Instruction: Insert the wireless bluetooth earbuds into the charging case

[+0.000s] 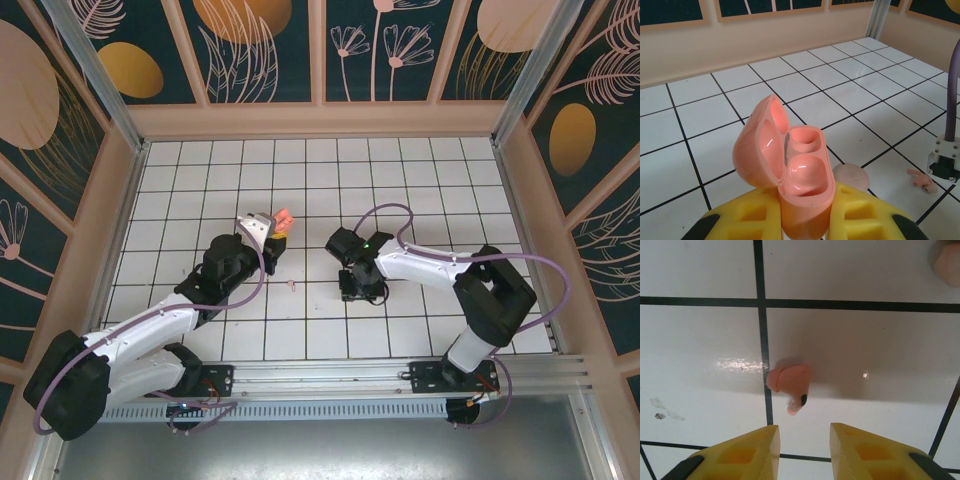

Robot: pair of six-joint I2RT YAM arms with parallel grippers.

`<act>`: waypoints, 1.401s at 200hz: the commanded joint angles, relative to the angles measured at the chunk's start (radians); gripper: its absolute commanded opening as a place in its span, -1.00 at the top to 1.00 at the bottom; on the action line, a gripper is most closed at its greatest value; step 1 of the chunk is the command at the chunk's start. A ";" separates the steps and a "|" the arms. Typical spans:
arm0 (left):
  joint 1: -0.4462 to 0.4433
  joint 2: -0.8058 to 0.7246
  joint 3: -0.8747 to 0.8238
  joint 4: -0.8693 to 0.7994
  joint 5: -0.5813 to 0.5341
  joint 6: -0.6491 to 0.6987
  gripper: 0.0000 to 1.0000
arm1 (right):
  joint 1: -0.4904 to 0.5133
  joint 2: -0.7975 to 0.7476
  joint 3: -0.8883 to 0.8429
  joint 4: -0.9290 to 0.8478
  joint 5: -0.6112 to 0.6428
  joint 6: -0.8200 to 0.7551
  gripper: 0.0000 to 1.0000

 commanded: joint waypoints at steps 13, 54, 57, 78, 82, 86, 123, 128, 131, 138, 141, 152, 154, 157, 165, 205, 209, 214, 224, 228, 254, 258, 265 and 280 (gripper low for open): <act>-0.005 -0.022 -0.009 -0.006 -0.003 0.000 0.84 | -0.024 -0.002 -0.037 0.053 0.008 0.004 0.39; -0.006 -0.026 -0.010 -0.008 -0.005 -0.004 0.84 | -0.044 -0.008 -0.066 0.089 -0.003 -0.007 0.41; -0.005 -0.026 -0.010 -0.008 -0.004 -0.004 0.84 | -0.047 -0.009 -0.069 0.091 -0.004 -0.008 0.42; -0.007 -0.025 -0.009 -0.008 -0.004 -0.004 0.83 | -0.060 -0.020 -0.088 0.121 -0.018 -0.012 0.47; -0.007 -0.025 -0.009 -0.007 -0.003 -0.004 0.83 | -0.064 -0.021 -0.093 0.124 -0.020 -0.013 0.48; -0.006 -0.025 -0.009 -0.008 -0.004 -0.003 0.83 | -0.066 -0.023 -0.097 0.129 -0.021 -0.013 0.48; -0.007 -0.023 -0.006 -0.009 -0.002 -0.004 0.83 | -0.106 -0.065 -0.158 0.189 -0.066 -0.017 0.57; -0.006 -0.022 -0.006 -0.009 -0.001 -0.004 0.83 | -0.115 -0.077 -0.170 0.200 -0.075 -0.017 0.57; -0.006 -0.022 -0.005 -0.009 -0.002 -0.004 0.83 | -0.118 -0.081 -0.174 0.204 -0.078 -0.017 0.57; -0.007 -0.020 -0.004 -0.009 -0.001 -0.006 0.83 | -0.127 -0.093 -0.188 0.216 -0.085 -0.019 0.57; -0.007 -0.020 -0.004 -0.009 0.000 -0.006 0.83 | -0.132 -0.099 -0.194 0.222 -0.091 -0.020 0.58; -0.006 -0.020 -0.004 -0.009 0.001 -0.007 0.84 | -0.152 -0.122 -0.217 0.246 -0.115 -0.025 0.60; -0.006 -0.019 -0.004 -0.008 0.001 -0.007 0.84 | -0.157 -0.126 -0.220 0.252 -0.121 -0.027 0.60; -0.005 -0.019 -0.005 -0.008 0.001 -0.007 0.83 | -0.163 -0.135 -0.227 0.263 -0.132 -0.028 0.60; -0.007 -0.018 -0.004 -0.008 0.003 -0.007 0.83 | -0.183 -0.155 -0.250 0.292 -0.164 -0.031 0.62; -0.006 -0.017 -0.003 -0.008 0.003 -0.007 0.83 | -0.241 -0.250 -0.284 0.312 -0.229 -0.091 0.57; -0.006 -0.017 -0.003 -0.009 0.003 -0.007 0.83 | -0.241 -0.257 -0.277 0.301 -0.225 -0.105 0.54; -0.007 -0.017 -0.003 -0.009 0.003 -0.008 0.83 | -0.241 -0.267 -0.268 0.290 -0.220 -0.125 0.51; -0.006 -0.017 -0.003 -0.008 0.004 -0.007 0.83 | -0.242 -0.289 -0.254 0.270 -0.209 -0.170 0.47; -0.006 -0.018 -0.003 -0.008 0.004 -0.007 0.83 | -0.242 -0.294 -0.251 0.265 -0.205 -0.185 0.47; -0.006 -0.018 -0.001 -0.009 0.009 -0.007 0.83 | -0.242 -0.306 -0.228 0.239 -0.172 -0.290 0.45; -0.006 -0.019 -0.001 -0.008 0.007 -0.006 0.83 | -0.241 -0.303 -0.224 0.231 -0.164 -0.301 0.45; -0.005 -0.019 -0.001 -0.010 0.007 -0.006 0.83 | -0.241 -0.289 -0.216 0.216 -0.152 -0.319 0.45; -0.005 -0.019 0.000 -0.011 0.006 -0.004 0.83 | -0.239 -0.256 -0.199 0.198 -0.137 -0.355 0.47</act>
